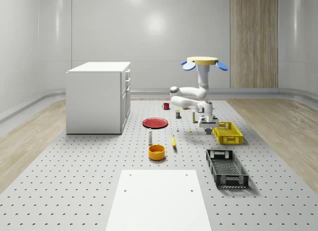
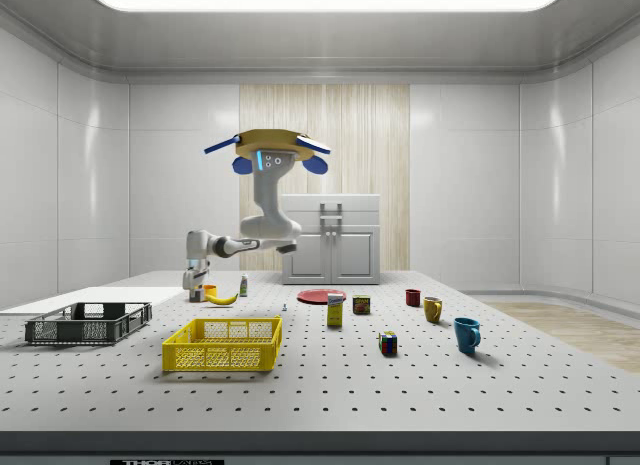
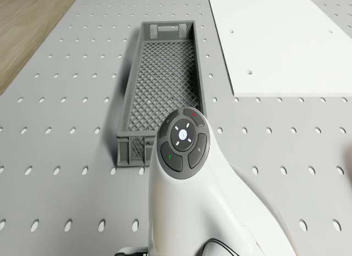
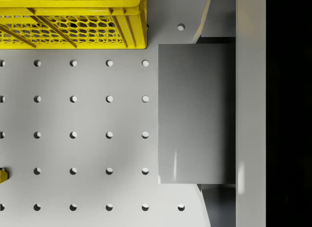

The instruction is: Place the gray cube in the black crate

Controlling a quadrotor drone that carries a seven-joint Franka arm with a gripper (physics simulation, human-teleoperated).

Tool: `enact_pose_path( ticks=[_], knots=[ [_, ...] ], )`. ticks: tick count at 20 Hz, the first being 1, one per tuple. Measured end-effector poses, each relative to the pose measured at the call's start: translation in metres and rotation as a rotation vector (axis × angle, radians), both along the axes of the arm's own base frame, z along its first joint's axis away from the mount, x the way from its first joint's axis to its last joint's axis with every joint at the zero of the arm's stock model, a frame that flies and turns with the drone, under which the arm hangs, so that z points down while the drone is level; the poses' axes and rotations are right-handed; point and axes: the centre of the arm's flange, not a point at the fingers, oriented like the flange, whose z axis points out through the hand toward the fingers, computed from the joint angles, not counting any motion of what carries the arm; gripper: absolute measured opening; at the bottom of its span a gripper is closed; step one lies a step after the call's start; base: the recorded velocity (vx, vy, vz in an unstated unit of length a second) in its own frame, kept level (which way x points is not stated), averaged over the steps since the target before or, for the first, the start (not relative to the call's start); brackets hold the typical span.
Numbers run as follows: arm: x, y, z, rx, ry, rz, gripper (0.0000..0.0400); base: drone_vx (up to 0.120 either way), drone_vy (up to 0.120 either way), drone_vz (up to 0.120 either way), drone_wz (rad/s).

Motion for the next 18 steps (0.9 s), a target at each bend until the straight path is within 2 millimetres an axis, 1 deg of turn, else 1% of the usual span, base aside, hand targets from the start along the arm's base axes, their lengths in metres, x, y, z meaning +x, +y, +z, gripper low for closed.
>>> enact_pose_path(
  ticks=[10, 18],
  knots=[
    [0.0000, 0.0000, -0.0001, 0.000, 0.000, 0.000, 0.0250, 0.120, 0.120, 0.000, 0.000],
    [0.0000, 0.0000, -0.0001, 0.000, 0.000, 0.000, 0.0250, 0.120, 0.000, 0.000, 0.000]
  ],
)
